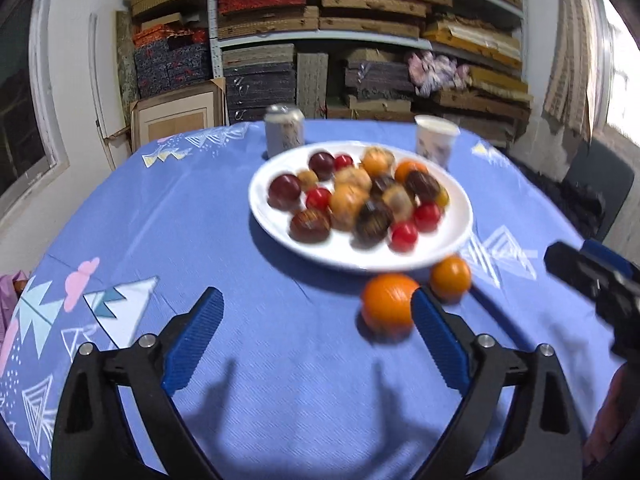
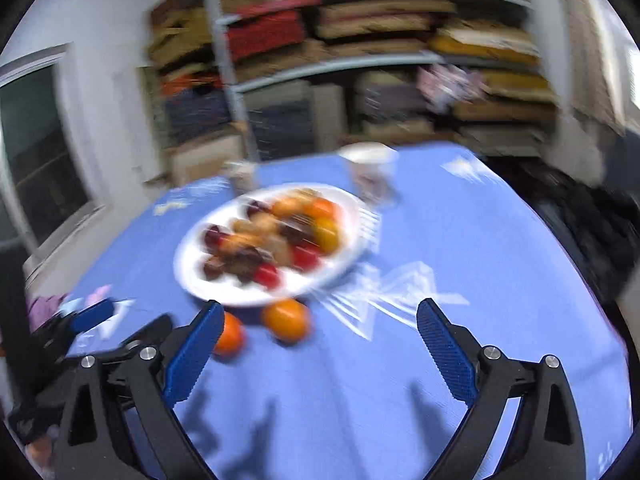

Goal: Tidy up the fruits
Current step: 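Withdraw both tools from the plate toward the two oranges, then grasp the large orange with the left tool while the right tool grasps the small orange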

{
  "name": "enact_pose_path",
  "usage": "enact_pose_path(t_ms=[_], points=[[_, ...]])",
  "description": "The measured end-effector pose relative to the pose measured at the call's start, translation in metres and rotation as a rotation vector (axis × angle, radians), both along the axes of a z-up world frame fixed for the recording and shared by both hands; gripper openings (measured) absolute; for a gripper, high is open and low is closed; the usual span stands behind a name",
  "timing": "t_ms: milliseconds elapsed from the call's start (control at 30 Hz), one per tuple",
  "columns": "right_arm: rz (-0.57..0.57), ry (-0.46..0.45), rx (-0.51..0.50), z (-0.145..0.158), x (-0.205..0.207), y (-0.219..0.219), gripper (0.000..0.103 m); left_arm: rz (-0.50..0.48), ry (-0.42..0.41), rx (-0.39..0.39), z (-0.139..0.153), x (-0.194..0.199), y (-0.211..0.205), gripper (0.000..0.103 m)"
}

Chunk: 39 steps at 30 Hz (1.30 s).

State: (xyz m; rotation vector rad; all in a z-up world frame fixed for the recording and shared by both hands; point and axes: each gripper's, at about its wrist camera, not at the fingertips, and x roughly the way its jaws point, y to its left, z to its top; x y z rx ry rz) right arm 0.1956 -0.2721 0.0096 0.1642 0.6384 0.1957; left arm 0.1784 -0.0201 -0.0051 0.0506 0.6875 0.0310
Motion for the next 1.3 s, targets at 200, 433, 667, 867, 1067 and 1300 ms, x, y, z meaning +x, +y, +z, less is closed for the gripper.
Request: enact_pose_path(t_ms=[200,433,667,867,1067,1300], points=[[-0.124,0.041,0.199,-0.006,0.008,-0.047,0.100,-0.025,-0.023,0.084,-0.013,-0.006,-0.022,0.093],[-0.113,0.093,0.261,-0.015,0.015,-0.054,0.100,-0.035,0.031,0.070,-0.020,0.008,-0.025,0.093],[-0.102,0.094,0.230,-0.015,0.016,-0.047,0.100,-0.049,0.058,0.056,-0.025,0.016,-0.028,0.093],[-0.102,0.098,0.232,-0.017,0.017,-0.048,0.100,-0.073,0.042,0.053,-0.023,0.016,-0.031,0.084],[-0.086,0.100,0.216,-0.018,0.016,-0.044,0.100,-0.117,0.070,0.027,-0.026,0.019,-0.034,0.063],[-0.077,0.106,0.210,-0.018,0.016,-0.041,0.100,-0.162,0.104,-0.037,-0.030,0.024,-0.031,0.054]])
